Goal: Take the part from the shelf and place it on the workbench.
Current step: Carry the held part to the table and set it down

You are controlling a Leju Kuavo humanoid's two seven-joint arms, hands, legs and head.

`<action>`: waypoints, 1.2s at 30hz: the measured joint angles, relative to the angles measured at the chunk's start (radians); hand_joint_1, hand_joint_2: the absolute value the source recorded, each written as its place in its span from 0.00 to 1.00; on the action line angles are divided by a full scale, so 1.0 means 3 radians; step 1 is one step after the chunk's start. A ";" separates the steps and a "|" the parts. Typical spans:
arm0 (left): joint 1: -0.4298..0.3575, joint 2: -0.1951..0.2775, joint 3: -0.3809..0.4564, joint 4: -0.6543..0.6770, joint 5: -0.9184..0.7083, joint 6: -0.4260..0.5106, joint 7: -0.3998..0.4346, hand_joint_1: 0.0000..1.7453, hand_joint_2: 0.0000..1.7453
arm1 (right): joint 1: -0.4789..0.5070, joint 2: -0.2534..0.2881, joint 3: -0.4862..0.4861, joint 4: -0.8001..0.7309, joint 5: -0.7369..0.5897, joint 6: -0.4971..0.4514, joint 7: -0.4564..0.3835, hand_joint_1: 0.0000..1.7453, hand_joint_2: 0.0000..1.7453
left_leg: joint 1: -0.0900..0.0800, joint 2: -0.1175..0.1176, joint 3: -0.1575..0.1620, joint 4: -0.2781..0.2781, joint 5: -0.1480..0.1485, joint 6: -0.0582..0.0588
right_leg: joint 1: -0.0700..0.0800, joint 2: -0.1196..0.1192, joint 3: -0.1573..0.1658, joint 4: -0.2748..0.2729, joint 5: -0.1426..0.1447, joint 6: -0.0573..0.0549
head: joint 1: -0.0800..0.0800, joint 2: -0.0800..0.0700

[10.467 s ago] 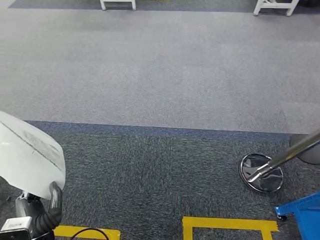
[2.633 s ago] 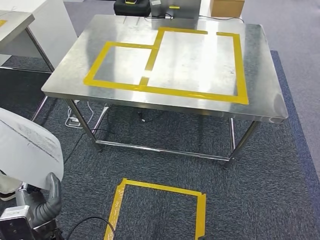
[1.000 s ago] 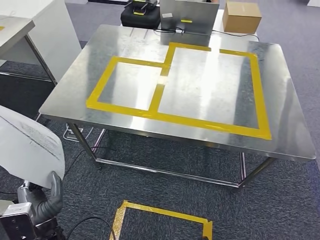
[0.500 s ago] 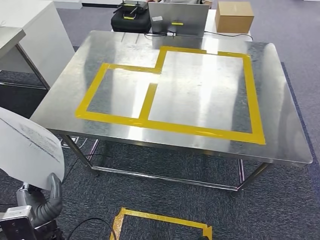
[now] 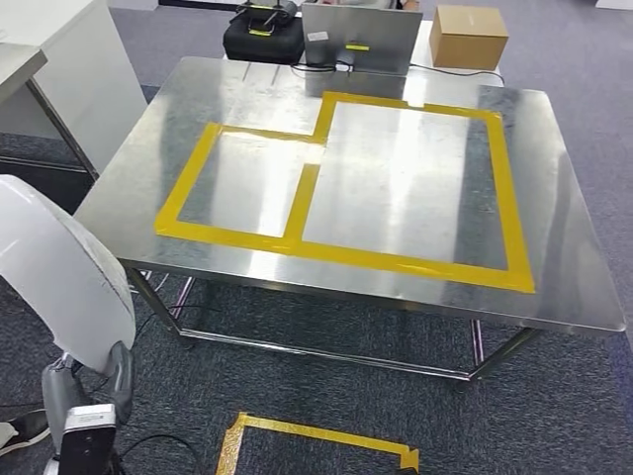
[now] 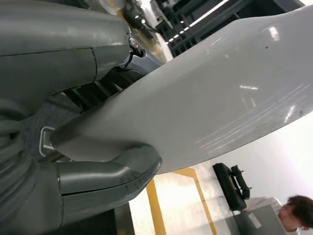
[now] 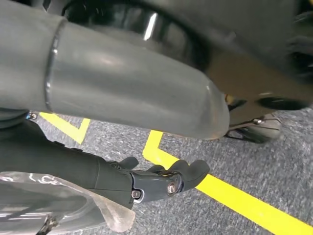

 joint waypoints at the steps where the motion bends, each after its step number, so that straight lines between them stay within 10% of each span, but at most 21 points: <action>1: -0.0001 0.0009 0.0011 0.0005 -0.0079 0.0000 0.0019 1.00 1.00 | -0.0009 -0.0002 -0.0007 0.0000 -0.0002 0.0003 0.0008 0.00 0.00 | -0.0009 0.0019 0.0010 0.0002 -0.0011 -0.0017 | 0.0009 -0.0044 0.0075 -0.0157 0.0049 -0.0020 | 0.0002 0.0000; 6: -0.0024 0.0064 0.0058 0.0035 -0.0436 0.0002 0.0155 1.00 1.00 | -0.0015 -0.0003 -0.0028 0.0000 -0.0032 -0.0003 0.0031 0.00 0.00 | -0.0018 0.0075 0.0026 0.0045 -0.0081 -0.0095 | 0.0011 0.0043 0.0123 -0.0254 0.0071 -0.0126 | -0.0014 0.0000; 10: -0.0038 0.0125 0.0068 0.0066 -0.0708 0.0005 0.0304 1.00 1.00 | -0.0017 -0.0003 -0.0060 0.0000 -0.0060 -0.0056 0.0017 0.00 0.00 | -0.0004 -0.0069 -0.0311 0.0804 -0.0455 -0.0135 | -0.0003 0.0169 0.0131 -0.0260 0.0076 -0.0173 | -0.0034 0.0000; 12: -0.0038 0.0152 0.0070 0.0086 -0.0730 0.0006 0.0324 1.00 1.00 | -0.0011 -0.0003 -0.0076 0.0000 -0.0062 -0.0063 0.0015 0.00 0.00 | -0.0004 -0.0079 -0.0403 0.0956 -0.0431 -0.0128 | -0.0002 0.0247 0.0140 -0.0259 0.0074 -0.0175 | -0.0035 0.0000; 16: -0.0050 0.0197 0.0071 0.0111 -0.0883 0.0006 0.0420 1.00 1.00 | -0.0009 -0.0003 -0.0093 0.0000 -0.0064 -0.0103 0.0028 0.00 0.00 | -0.0005 -0.0184 -0.0093 0.0171 0.0013 -0.0075 | 0.0003 0.0374 0.0164 -0.0253 0.0063 -0.0154 | -0.0036 0.0000; 21: -0.0101 0.0257 0.0118 0.0146 -0.1618 0.0009 0.0747 1.00 1.00 | 0.0003 -0.0003 -0.0102 0.0000 -0.0031 -0.0136 0.0105 0.00 0.00 | -0.0004 -0.0208 -0.0036 -0.0019 0.0043 -0.0020 | -0.0006 0.0358 0.0103 -0.0225 0.0031 -0.0057 | -0.0028 0.0000; 25: -0.0187 0.0314 0.0224 0.0210 -0.2392 0.0010 0.1076 1.00 1.00 | -0.0019 -0.0004 -0.0102 0.0000 -0.0011 -0.0125 0.0153 0.00 0.00 | 0.0007 -0.0150 -0.0028 -0.0042 0.0053 0.0024 | -0.0007 0.0168 -0.0244 0.0458 -0.0303 -0.0011 | 0.0009 0.0000; 27: -0.0288 0.0422 0.0230 0.0297 -0.2610 -0.0007 0.1291 1.00 1.00 | -0.0021 -0.0006 -0.0102 0.0000 -0.0014 -0.0130 0.0154 0.00 0.00 | 0.0006 -0.0129 -0.0026 -0.0041 0.0050 0.0025 | -0.0009 0.0156 -0.0356 0.0658 -0.0316 -0.0003 | 0.0010 0.0000; 31: -0.0634 0.0802 0.0228 0.0559 -0.2915 -0.0180 0.1768 1.00 1.00 | -0.0034 -0.0019 -0.0103 0.0000 -0.0038 -0.0160 0.0139 0.00 0.00 | 0.0000 -0.0123 -0.0014 -0.0031 0.0034 -0.0006 | -0.0004 0.0117 0.0001 -0.0080 0.0066 -0.0040 | 0.0011 0.0000; 36: -0.1042 0.1217 0.0274 0.0897 -0.2977 -0.0375 0.1935 1.00 1.00 | -0.0042 -0.0030 -0.0106 -0.0001 -0.0022 -0.0167 0.0149 0.00 0.00 | -0.0007 -0.0111 -0.0020 -0.0017 0.0015 -0.0092 | 0.0004 0.0126 0.0101 -0.0268 0.0108 -0.0122 | 0.0004 0.0000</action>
